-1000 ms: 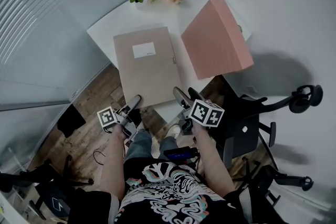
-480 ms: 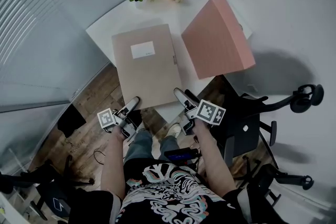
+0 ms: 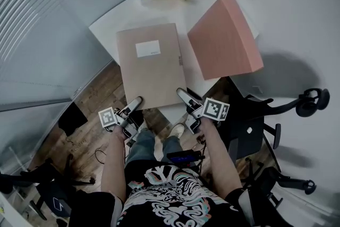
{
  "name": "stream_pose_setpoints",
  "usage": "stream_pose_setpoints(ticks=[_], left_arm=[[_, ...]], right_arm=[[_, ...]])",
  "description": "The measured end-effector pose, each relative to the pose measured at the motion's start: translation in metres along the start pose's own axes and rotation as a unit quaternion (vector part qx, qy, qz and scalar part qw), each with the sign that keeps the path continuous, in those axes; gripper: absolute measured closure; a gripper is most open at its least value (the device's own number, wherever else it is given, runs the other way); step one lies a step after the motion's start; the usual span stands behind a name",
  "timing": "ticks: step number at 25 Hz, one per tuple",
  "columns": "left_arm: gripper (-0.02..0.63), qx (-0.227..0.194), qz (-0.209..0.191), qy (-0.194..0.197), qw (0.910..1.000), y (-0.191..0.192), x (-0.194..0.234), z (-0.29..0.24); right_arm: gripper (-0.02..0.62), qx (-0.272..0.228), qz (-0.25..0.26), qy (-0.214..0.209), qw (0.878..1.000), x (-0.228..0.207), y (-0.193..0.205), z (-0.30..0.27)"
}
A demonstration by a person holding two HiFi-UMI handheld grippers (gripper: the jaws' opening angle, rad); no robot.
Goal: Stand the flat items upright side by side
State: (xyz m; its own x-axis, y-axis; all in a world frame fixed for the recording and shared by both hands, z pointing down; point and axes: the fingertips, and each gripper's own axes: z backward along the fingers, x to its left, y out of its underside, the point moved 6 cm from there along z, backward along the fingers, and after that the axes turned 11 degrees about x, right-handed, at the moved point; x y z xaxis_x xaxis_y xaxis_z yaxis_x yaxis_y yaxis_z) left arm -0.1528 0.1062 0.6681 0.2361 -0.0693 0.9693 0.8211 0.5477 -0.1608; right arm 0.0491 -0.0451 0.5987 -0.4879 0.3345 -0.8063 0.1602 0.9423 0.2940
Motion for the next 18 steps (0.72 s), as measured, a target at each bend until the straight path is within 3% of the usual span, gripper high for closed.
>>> stream_pose_setpoints(ticks=[6,11,18], left_arm=[[0.254,0.008,-0.001,-0.009,0.9999,-0.002,-0.002,-0.001],[0.239,0.01,0.007,-0.005,0.9999,-0.003,0.003,0.003],[0.224,0.012,-0.002,-0.02,0.9997,-0.004,0.005,0.002]], right_arm=[[0.261,-0.002,-0.014,-0.04,0.999,-0.003,0.004,-0.002],[0.23,0.014,-0.016,-0.045,0.999,-0.004,0.014,-0.006],[0.268,-0.002,-0.021,-0.061,0.998,-0.005,0.014,-0.005]])
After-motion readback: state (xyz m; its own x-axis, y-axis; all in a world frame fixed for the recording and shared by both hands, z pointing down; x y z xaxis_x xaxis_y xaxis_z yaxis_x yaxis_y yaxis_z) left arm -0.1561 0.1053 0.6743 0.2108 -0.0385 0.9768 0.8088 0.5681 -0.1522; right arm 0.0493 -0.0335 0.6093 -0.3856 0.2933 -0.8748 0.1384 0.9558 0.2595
